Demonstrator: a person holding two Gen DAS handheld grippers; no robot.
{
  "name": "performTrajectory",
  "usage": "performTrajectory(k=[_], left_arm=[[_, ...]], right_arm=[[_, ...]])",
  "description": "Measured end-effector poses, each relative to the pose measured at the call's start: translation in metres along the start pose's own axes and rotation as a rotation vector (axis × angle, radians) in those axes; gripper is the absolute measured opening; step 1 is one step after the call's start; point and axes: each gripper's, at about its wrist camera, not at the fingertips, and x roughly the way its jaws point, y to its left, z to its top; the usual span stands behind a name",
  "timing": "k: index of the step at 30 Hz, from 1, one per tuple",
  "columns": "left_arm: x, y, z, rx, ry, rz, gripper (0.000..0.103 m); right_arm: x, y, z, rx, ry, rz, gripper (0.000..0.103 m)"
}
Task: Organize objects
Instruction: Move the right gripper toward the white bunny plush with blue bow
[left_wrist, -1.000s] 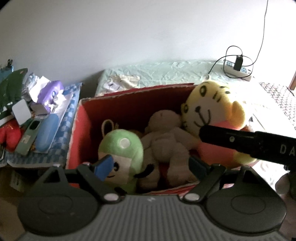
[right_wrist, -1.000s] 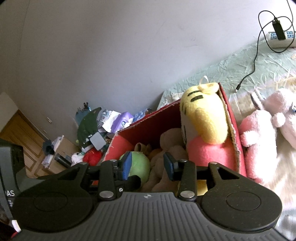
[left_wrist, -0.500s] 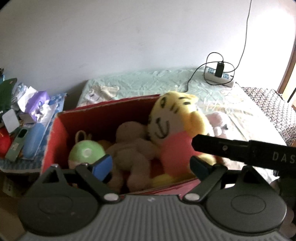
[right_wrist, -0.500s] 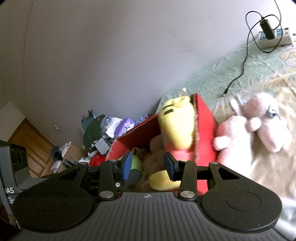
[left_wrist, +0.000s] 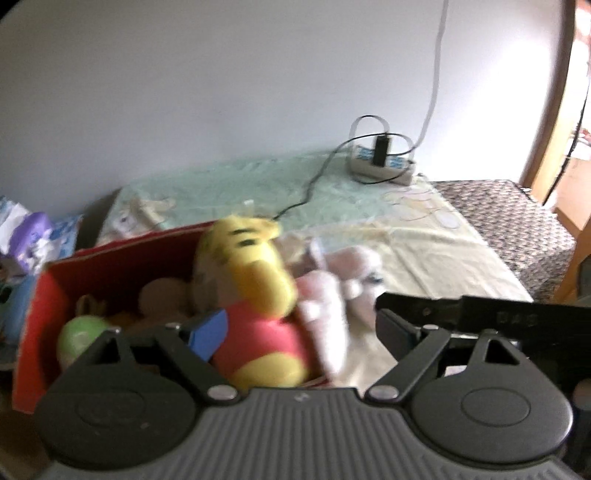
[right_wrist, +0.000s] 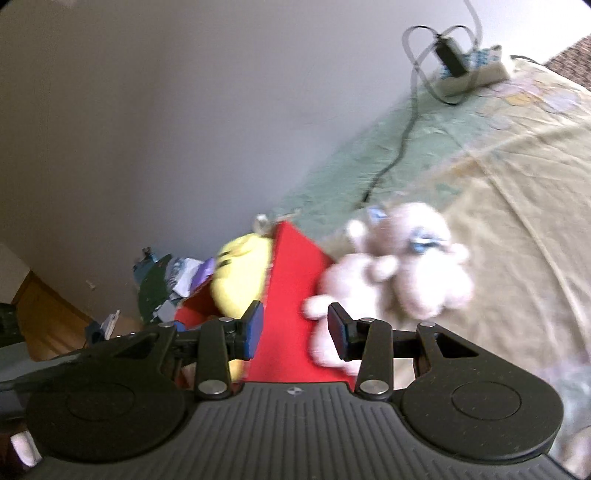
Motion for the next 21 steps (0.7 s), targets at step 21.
performTrajectory(k=[21], left_arm=[[0.086,-0.069,-0.005,-0.036,0.168,-0.181,0.083]], right_arm=[[0.0,-0.099,0.018,0.033,0.105,-0.201,0.043]])
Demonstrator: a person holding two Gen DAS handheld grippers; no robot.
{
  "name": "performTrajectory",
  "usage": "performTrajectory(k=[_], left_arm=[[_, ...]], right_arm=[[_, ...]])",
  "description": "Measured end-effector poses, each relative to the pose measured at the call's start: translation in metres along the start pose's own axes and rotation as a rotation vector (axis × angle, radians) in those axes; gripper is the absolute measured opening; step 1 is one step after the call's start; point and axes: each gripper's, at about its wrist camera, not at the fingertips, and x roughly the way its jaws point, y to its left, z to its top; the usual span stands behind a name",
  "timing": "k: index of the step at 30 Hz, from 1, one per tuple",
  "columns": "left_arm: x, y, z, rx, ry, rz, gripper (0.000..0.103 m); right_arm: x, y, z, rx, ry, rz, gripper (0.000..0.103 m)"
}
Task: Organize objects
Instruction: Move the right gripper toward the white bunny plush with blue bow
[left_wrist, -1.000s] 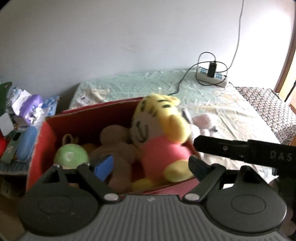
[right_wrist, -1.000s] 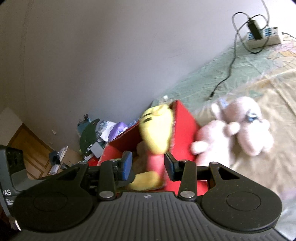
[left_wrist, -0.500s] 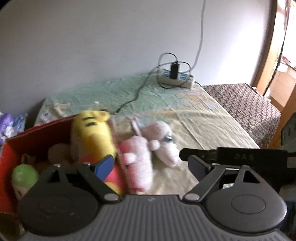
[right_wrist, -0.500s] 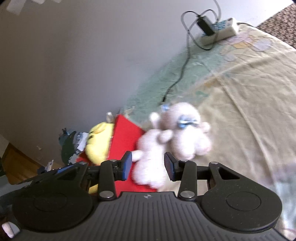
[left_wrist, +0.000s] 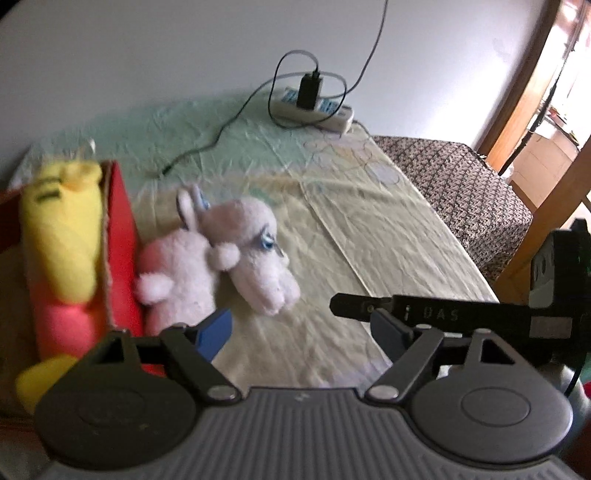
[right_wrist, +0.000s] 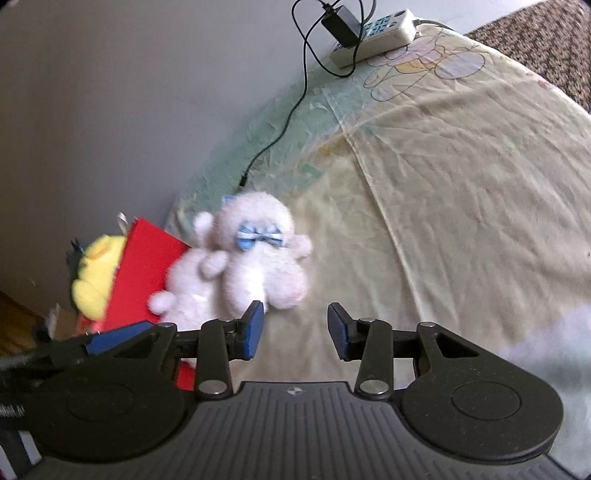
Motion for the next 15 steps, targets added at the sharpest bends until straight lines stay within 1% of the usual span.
performTrajectory(k=[4,8,15], left_arm=[[0.013,0.008,0.001,-0.06,0.033,-0.018,0.082],[0.017,0.017,0.005,-0.119,0.047,-0.039,0.08],[0.022,0.015,0.011,-0.108,0.055,0.024,0.075]], right_arm=[[0.01,-0.004,0.003,-0.046,0.022,0.003,0.043],[0.02,0.001,0.003,-0.141,0.039,0.003,0.043],[0.037,0.005,0.009,-0.28,0.04,0.01,0.043]])
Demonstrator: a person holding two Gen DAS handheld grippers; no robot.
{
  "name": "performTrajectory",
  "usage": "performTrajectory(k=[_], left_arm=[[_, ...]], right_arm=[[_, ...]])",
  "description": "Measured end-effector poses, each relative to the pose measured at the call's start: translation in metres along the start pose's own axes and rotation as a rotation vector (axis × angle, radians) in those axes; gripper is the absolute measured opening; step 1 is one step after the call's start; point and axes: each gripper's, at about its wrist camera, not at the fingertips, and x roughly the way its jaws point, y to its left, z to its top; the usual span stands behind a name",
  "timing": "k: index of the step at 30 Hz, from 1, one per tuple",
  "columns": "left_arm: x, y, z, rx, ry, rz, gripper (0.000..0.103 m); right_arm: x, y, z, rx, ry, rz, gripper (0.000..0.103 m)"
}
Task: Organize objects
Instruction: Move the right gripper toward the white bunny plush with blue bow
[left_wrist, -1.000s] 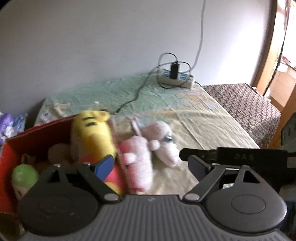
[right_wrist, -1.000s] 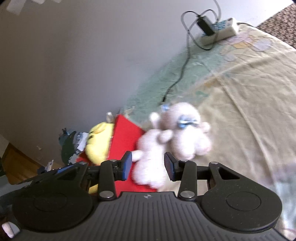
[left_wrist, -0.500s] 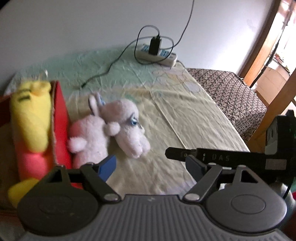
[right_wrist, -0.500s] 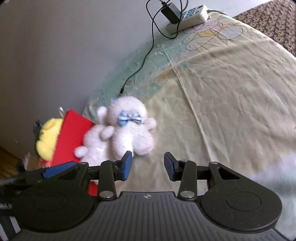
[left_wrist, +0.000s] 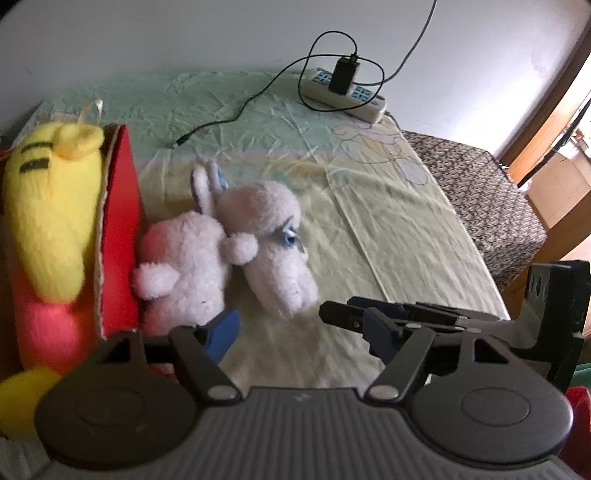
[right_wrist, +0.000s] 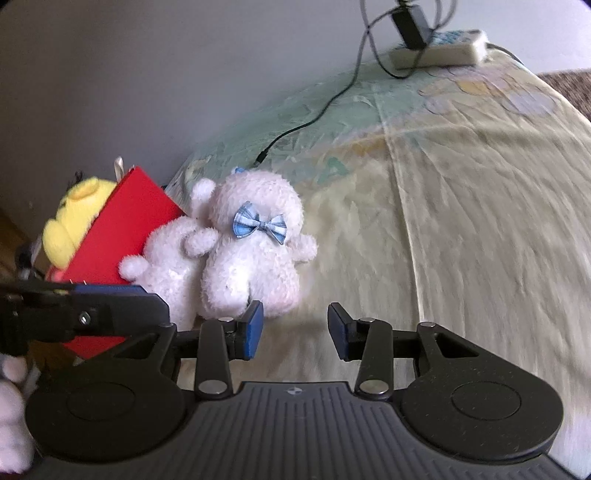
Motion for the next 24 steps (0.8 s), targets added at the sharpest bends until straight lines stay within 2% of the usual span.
performTrajectory(k=[2,6,11,15,16,24], left_arm=[[0.0,-0.002,0.002,0.013,0.001,0.023,0.075],[0.003,-0.016,0.0,0.1,0.001,0.136,0.072],[0.003,-0.021,0.001,0.122,0.001,0.188,0.072],[0.002,-0.018,0.001,0.107,0.007,0.194,0.072],[0.003,-0.018,0.001,0.103,0.008,0.195,0.073],[-0.001,-0.021,0.003,0.085,-0.001,0.186,0.073]], right_arm=[[0.005,0.002,0.0,-0.036,0.002,-0.023,0.043],[0.011,0.01,0.0,-0.127,0.002,0.003,0.043],[0.023,0.025,0.0,-0.235,-0.02,-0.011,0.043],[0.029,0.026,0.002,-0.251,-0.019,0.003,0.039],[0.03,0.026,0.001,-0.259,-0.016,0.009,0.029],[0.015,0.021,0.002,-0.248,-0.038,0.02,0.023]])
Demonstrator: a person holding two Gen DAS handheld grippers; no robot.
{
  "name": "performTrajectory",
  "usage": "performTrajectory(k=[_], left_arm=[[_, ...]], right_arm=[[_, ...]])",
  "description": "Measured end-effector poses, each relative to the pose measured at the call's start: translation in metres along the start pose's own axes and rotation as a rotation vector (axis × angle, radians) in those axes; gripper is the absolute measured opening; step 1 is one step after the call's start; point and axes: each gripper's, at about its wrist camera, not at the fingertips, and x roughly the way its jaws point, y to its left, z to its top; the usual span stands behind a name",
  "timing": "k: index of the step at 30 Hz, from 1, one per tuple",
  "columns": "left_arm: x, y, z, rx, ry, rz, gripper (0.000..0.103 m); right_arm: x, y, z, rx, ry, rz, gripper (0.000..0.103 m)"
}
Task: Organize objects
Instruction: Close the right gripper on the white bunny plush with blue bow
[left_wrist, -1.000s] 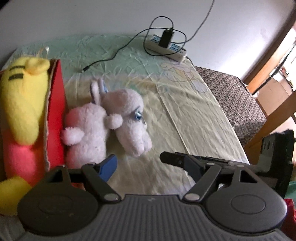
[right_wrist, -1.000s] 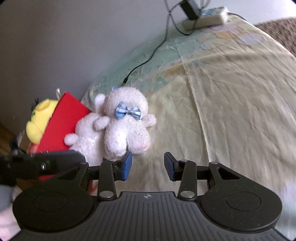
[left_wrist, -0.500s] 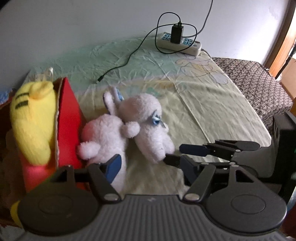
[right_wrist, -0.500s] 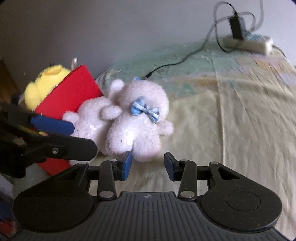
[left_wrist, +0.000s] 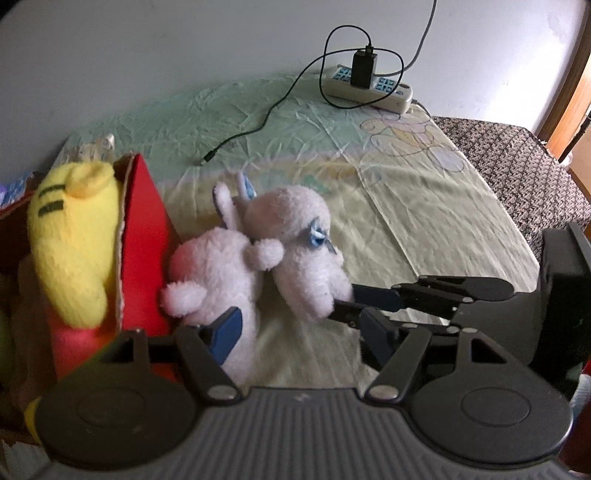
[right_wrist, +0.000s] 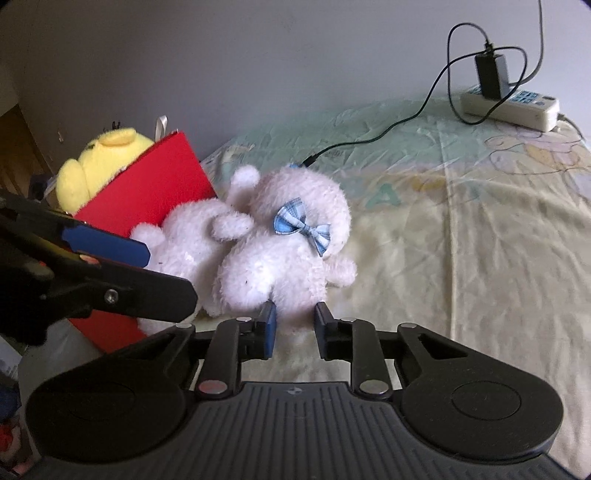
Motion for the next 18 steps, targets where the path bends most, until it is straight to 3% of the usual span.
performTrajectory(k=[8,18], left_arm=[[-0.011,0.002,-0.004,-0.026,-0.009,-0.082,0.074],[-0.015,-0.009,-0.022,0.017,0.001,-0.171,0.074]], right_arm=[[-0.042,0.003,-0.014,-0.016,0.03,-0.032,0.023],[-0.093,0.023,-0.055,-0.046,0.117,-0.062,0.024]])
